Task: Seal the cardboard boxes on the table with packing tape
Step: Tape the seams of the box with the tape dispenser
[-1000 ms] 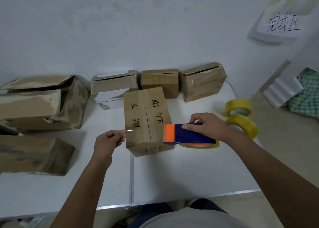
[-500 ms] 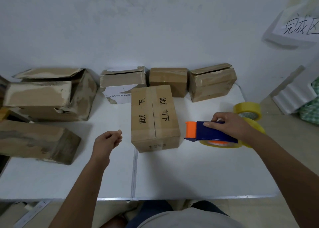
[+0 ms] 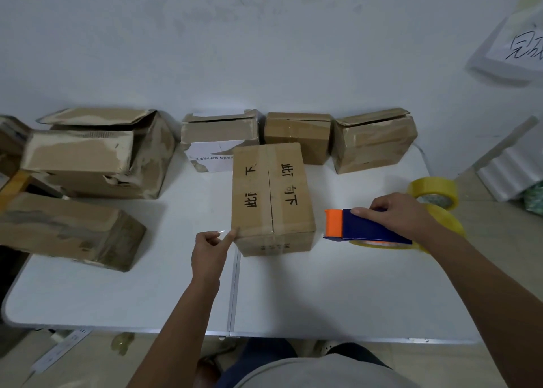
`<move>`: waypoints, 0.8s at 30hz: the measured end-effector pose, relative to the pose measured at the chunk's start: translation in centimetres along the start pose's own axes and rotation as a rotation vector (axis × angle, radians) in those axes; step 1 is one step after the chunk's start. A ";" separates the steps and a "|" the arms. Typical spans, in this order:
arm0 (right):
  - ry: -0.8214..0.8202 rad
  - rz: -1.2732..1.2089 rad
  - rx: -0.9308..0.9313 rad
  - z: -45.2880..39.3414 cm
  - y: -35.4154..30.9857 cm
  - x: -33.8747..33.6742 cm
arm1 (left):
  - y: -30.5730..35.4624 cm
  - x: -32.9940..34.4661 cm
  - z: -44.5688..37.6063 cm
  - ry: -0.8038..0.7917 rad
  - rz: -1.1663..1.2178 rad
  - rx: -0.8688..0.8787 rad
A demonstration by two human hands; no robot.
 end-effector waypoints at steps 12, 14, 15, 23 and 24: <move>-0.005 -0.025 0.012 -0.9 0.5 0.6 | -0.4 0.9 -0.7 -0.005 -0.033 0.013; -0.023 -0.030 0.027 -1.0 0.5 1.2 | -0.6 0.7 -0.9 0.000 -0.042 0.013; -0.031 -0.028 0.030 -1.0 0.5 1.6 | -0.7 0.7 -1.0 0.001 -0.046 0.010; -0.037 -0.065 0.069 -1.3 1.6 3.6 | -0.3 0.5 -2.1 -0.026 -0.086 0.030; -0.035 -0.066 0.069 -1.3 1.5 3.9 | 0.0 0.4 -2.4 -0.035 -0.090 0.035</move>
Point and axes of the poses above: each hand's wrist, its own z-axis away from the middle knuckle, its own x-axis out of the palm, y = z × x, the point moved 7 cm from there along -z, towards the middle knuckle, and after that the axes turned 4 degrees about x, right-handed, at the moved point
